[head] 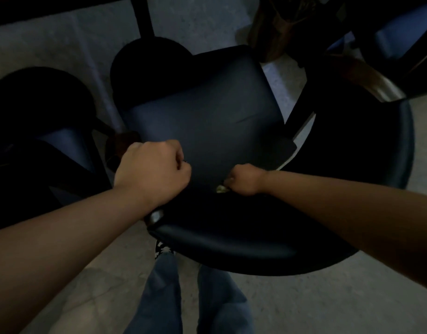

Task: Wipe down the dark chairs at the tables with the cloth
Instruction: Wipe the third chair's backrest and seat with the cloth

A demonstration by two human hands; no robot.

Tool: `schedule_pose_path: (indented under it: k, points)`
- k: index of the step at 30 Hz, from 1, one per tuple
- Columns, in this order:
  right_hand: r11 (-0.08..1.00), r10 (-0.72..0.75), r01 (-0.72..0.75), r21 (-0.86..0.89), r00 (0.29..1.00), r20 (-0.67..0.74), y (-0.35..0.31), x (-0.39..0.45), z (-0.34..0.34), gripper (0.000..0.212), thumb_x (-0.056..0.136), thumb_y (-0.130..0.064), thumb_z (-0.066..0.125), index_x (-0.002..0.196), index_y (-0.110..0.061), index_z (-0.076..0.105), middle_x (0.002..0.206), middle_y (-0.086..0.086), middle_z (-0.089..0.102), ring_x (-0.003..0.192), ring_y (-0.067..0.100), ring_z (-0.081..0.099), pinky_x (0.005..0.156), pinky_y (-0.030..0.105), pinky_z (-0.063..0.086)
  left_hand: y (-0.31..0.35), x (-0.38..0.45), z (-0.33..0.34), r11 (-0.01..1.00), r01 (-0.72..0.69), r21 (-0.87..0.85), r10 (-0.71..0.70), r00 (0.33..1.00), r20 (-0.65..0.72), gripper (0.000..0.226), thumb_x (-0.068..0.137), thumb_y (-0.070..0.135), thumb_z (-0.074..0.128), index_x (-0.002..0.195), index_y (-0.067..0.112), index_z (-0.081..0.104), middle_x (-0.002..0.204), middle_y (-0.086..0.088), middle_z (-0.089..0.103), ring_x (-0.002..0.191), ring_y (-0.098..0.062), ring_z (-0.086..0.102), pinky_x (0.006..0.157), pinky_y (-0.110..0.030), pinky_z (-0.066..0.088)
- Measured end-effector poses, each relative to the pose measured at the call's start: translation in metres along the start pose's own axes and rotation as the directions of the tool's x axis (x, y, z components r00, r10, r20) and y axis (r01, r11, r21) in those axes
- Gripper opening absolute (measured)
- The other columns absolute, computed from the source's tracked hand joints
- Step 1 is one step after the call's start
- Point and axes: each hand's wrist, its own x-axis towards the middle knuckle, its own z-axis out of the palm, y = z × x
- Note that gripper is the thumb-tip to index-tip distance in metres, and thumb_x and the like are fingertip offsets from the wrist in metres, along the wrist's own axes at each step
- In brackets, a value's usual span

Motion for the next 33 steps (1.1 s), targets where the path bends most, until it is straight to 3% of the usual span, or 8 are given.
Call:
schedule_pose_path:
  k: [6,11,15,17,22,27,30,33]
  points:
    - [0.94,-0.096,0.122,0.318,0.991,-0.096,-0.074,0.005,0.013,0.039,0.1,-0.029,0.041,0.105,0.001,0.065,0.117,0.022,0.062,0.106,0.032,0.059,0.076,0.027,0.041,0.002,0.001,0.0,0.998,0.013,-0.062,-0.016,0.998,-0.059,0.021,0.091,0.016,0.048,0.108,0.017,0.061,0.109,-0.008,0.064,0.104,-0.031,0.057,0.086,-0.041,0.043]
    - [0.919,-0.203,0.276,0.283,0.944,-0.259,-0.075,-0.065,0.002,0.037,0.098,-0.021,0.041,0.061,-0.017,0.046,0.093,0.021,0.067,0.089,0.033,0.062,0.065,0.024,0.033,0.0,-0.001,0.001,0.998,-0.008,-0.058,0.004,0.998,-0.069,0.024,0.093,0.011,0.047,0.112,0.015,0.06,0.112,-0.008,0.06,0.109,-0.029,0.053,0.085,-0.043,0.042]
    - [0.896,-0.328,0.413,0.164,0.863,-0.385,-0.078,-0.124,0.012,0.027,0.097,-0.019,0.038,0.09,-0.01,0.062,0.1,0.008,0.067,0.09,0.027,0.063,0.079,0.032,0.048,0.001,-0.001,0.001,0.999,-0.015,-0.047,0.011,0.997,-0.07,0.025,0.091,0.01,0.049,0.112,0.017,0.061,0.11,-0.006,0.06,0.107,-0.028,0.053,0.08,-0.04,0.041]
    - [0.907,-0.325,0.403,0.124,0.857,-0.401,-0.079,-0.126,0.013,0.026,0.096,-0.017,0.039,0.099,-0.01,0.063,0.108,0.008,0.066,0.095,0.026,0.063,0.083,0.038,0.049,0.0,-0.001,0.001,0.999,-0.023,-0.036,0.021,0.998,-0.062,0.025,0.091,0.01,0.05,0.113,0.018,0.061,0.11,-0.005,0.06,0.106,-0.027,0.053,0.078,-0.038,0.04]
    - [0.952,-0.22,0.272,0.139,0.926,-0.308,-0.081,-0.076,0.003,0.024,0.091,-0.011,0.043,0.079,-0.002,0.062,0.092,0.023,0.067,0.085,0.037,0.064,0.067,0.031,0.045,0.0,0.0,0.001,1.0,-0.029,-0.009,0.029,0.999,-0.043,0.024,0.091,0.013,0.05,0.112,0.019,0.06,0.111,-0.005,0.06,0.106,-0.027,0.054,0.08,-0.039,0.041]
    - [0.979,0.023,-0.007,0.202,0.997,-0.08,-0.069,-0.003,0.008,0.033,0.093,-0.023,0.051,0.11,0.004,0.062,0.116,0.022,0.063,0.102,0.033,0.062,0.071,0.028,0.042,-0.001,0.001,0.002,1.0,-0.029,0.01,0.03,0.998,-0.049,0.023,0.091,0.014,0.049,0.111,0.019,0.06,0.11,-0.005,0.06,0.105,-0.026,0.054,0.077,-0.035,0.036]
    - [0.973,0.033,-0.015,0.23,0.997,-0.075,-0.072,0.002,0.01,0.031,0.094,-0.021,0.048,0.109,0.003,0.062,0.116,0.022,0.063,0.102,0.031,0.062,0.071,0.026,0.041,-0.002,0.001,0.002,0.999,-0.034,0.008,0.034,0.998,-0.047,0.023,0.09,0.013,0.051,0.111,0.019,0.061,0.111,-0.005,0.06,0.104,-0.026,0.054,0.075,-0.033,0.033]
    - [0.956,-0.021,0.071,0.284,0.985,-0.173,-0.082,-0.029,0.005,0.022,0.091,-0.017,0.045,0.09,-0.002,0.061,0.105,0.022,0.065,0.095,0.031,0.062,0.07,0.026,0.041,-0.002,0.002,0.003,0.999,-0.042,0.008,0.042,0.998,-0.036,0.025,0.09,0.014,0.05,0.111,0.019,0.061,0.112,-0.006,0.06,0.106,-0.027,0.055,0.076,-0.034,0.034]
